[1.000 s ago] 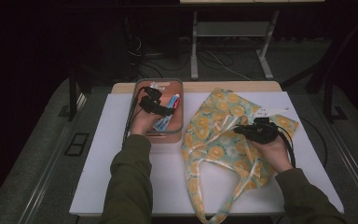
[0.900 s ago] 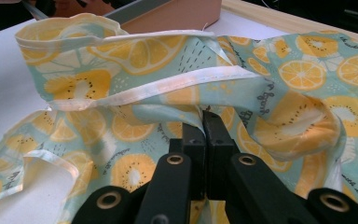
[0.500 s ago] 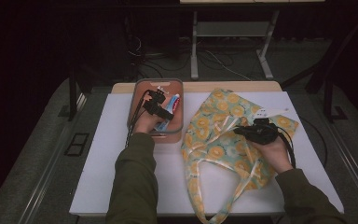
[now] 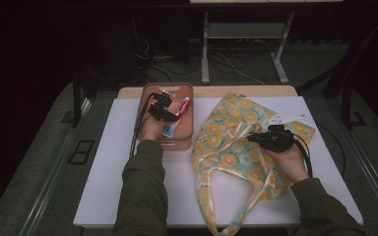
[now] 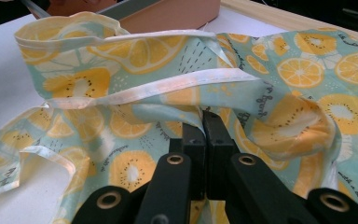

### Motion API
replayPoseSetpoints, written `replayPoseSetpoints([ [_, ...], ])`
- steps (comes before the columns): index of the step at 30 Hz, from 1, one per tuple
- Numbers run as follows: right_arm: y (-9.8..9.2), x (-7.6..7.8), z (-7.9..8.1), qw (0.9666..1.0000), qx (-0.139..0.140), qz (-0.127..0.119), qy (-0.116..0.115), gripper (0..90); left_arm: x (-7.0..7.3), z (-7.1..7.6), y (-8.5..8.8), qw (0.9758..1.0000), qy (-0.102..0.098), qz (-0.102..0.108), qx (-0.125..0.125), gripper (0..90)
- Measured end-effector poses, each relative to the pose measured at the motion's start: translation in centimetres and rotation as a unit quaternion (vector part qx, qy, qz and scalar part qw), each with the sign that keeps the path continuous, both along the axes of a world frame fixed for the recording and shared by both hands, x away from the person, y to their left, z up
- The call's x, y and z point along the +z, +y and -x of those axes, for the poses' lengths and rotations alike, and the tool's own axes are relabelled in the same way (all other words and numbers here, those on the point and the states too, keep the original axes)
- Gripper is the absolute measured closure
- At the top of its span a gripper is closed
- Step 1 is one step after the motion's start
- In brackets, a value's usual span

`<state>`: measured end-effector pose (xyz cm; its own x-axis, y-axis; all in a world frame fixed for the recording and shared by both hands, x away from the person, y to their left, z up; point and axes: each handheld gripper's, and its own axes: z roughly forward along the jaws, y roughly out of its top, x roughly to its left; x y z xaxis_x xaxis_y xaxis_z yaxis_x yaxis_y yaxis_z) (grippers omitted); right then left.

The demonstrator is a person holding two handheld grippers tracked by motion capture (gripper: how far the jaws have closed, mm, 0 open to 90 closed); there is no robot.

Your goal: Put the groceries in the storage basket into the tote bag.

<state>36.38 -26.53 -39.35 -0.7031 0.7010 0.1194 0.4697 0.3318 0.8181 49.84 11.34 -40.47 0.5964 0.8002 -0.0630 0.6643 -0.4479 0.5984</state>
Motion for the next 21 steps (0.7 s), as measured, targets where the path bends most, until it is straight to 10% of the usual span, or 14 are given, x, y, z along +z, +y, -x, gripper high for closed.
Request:
replayPoseSetpoints([
  [10,0.0,0.0,0.0,1.0000,0.000,-0.001,-0.001,88.7,-0.1,-0.3,0.2,0.9997,0.014,0.017,0.009,77.5],
  [13,0.0,-0.1,0.0,1.0000,0.000,0.001,-0.001,88.7,-0.7,-0.5,-0.4,0.9992,0.036,-0.015,0.003,54.1],
  [21,0.0,0.0,0.0,1.0000,-0.001,-0.001,-0.001,88.7,-1.5,-0.7,-1.5,0.9956,0.050,-0.079,0.007,64.7],
])
